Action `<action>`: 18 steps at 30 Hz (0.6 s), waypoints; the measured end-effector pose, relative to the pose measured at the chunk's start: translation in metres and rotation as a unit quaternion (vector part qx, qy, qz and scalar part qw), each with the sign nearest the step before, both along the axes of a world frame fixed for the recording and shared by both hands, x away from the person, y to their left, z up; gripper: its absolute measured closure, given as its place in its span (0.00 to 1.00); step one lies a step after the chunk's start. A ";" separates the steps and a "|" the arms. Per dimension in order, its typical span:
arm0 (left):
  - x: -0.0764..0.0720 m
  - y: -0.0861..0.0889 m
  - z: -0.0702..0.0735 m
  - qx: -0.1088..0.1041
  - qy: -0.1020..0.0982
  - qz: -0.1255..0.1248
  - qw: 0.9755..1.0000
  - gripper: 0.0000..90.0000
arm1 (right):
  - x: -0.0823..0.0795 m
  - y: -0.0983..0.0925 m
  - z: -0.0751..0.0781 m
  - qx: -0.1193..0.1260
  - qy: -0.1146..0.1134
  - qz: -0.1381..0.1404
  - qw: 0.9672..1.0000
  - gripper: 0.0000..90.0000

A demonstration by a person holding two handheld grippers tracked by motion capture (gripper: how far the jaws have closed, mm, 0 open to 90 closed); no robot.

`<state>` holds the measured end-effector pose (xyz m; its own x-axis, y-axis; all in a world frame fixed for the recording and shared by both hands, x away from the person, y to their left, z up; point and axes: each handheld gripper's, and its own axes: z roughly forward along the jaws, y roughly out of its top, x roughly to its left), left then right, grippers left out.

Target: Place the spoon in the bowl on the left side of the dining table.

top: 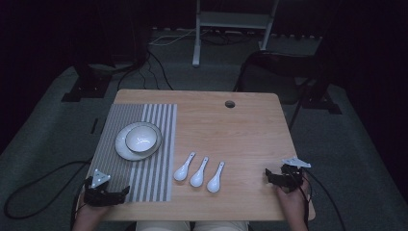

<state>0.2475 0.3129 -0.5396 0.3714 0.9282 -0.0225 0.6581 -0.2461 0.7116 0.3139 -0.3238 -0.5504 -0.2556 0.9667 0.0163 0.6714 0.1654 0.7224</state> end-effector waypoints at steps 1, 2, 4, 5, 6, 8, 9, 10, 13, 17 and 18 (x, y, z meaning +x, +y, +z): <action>-0.001 0.003 -0.001 -0.004 0.003 -0.002 1.000 0.00 | 0.000 0.000 0.000 0.000 0.000 0.000 1.000 0.14; -0.001 0.004 -0.001 -0.003 0.008 -0.001 1.000 0.00 | 0.000 0.000 0.000 0.000 0.000 0.000 1.000 0.14; -0.003 0.008 -0.004 0.005 0.018 -0.003 1.000 0.00 | 0.000 0.000 0.000 0.000 0.000 0.000 1.000 0.14; -0.004 0.010 -0.005 0.005 0.018 0.000 1.000 0.00 | 0.000 0.000 0.000 0.000 0.000 0.000 1.000 0.14; -0.005 0.012 -0.004 0.000 0.019 0.001 1.000 0.00 | 0.000 0.000 0.000 0.000 0.000 0.000 1.000 0.14; -0.005 0.012 -0.004 0.000 0.019 0.001 1.000 0.00 | 0.000 0.000 0.000 0.000 0.000 0.000 1.000 0.14; -0.006 0.015 -0.005 -0.003 0.018 0.000 1.000 0.00 | 0.000 0.000 0.000 0.000 0.000 0.000 1.000 0.14; -0.007 0.015 -0.005 0.003 0.017 -0.004 1.000 0.00 | 0.000 0.000 0.000 0.000 0.000 0.000 1.000 0.14; -0.007 0.014 -0.006 0.013 0.013 -0.007 1.000 0.00 | 0.000 0.000 0.000 0.000 0.000 0.000 1.000 0.14; -0.006 0.011 -0.006 0.026 0.017 -0.005 0.999 0.00 | 0.000 0.000 0.000 -0.001 0.000 0.000 1.000 0.14; -0.006 0.011 -0.006 0.026 0.016 -0.005 1.000 0.00 | 0.000 0.000 0.000 -0.001 0.000 0.000 1.000 0.14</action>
<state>0.2415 0.3240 -0.5455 0.3808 0.9246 0.0137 0.6779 -0.2892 0.6759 0.3138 -0.3237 -0.5504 -0.2557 0.9667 0.0149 0.6713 0.1664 0.7222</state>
